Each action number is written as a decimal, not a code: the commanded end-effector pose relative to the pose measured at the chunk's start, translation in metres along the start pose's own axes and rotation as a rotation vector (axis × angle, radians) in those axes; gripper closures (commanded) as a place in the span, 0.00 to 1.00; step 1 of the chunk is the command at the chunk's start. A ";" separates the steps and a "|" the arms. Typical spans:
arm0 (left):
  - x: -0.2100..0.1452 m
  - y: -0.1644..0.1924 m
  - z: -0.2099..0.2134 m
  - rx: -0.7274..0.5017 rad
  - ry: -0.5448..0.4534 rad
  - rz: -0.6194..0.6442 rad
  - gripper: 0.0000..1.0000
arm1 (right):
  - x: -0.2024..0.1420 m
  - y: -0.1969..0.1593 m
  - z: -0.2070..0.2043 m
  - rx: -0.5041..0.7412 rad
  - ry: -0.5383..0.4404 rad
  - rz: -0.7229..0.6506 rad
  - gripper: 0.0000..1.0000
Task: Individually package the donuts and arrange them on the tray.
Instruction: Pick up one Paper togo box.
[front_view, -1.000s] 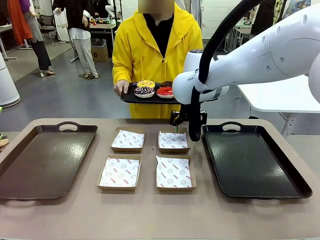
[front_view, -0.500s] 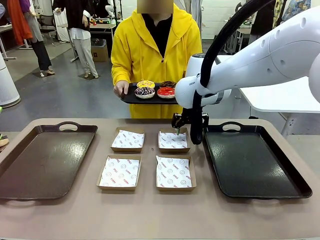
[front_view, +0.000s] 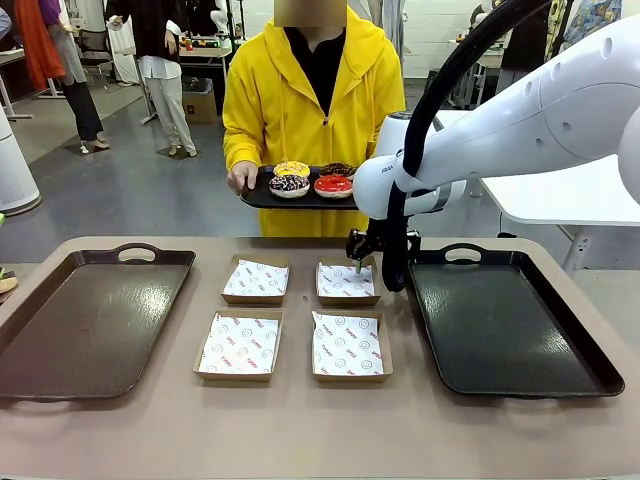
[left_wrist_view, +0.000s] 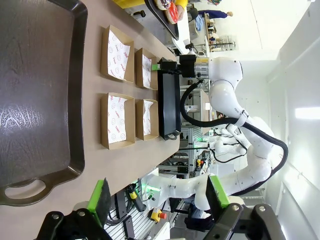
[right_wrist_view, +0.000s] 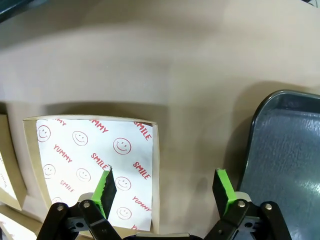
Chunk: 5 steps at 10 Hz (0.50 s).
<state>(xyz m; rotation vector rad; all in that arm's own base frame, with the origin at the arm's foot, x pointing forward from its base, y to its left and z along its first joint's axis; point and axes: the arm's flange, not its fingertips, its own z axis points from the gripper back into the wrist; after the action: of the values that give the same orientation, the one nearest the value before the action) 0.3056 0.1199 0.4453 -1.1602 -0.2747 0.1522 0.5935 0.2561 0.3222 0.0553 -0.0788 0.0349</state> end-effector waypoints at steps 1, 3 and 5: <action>-0.001 -0.002 0.001 -0.015 -0.006 0.010 0.00 | -0.006 -0.003 -0.001 0.042 0.002 -0.003 0.60; -0.001 -0.002 0.001 -0.015 -0.006 0.010 0.00 | -0.005 -0.003 -0.001 0.046 0.006 -0.016 1.00; -0.001 -0.002 0.001 -0.015 -0.006 0.010 0.00 | -0.005 -0.003 -0.002 0.050 0.010 -0.021 1.00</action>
<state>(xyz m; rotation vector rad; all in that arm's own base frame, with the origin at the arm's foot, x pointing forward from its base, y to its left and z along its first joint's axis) 0.3056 0.1199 0.4453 -1.1603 -0.2747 0.1521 0.5927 0.2575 0.3221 0.0760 -0.0692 0.0181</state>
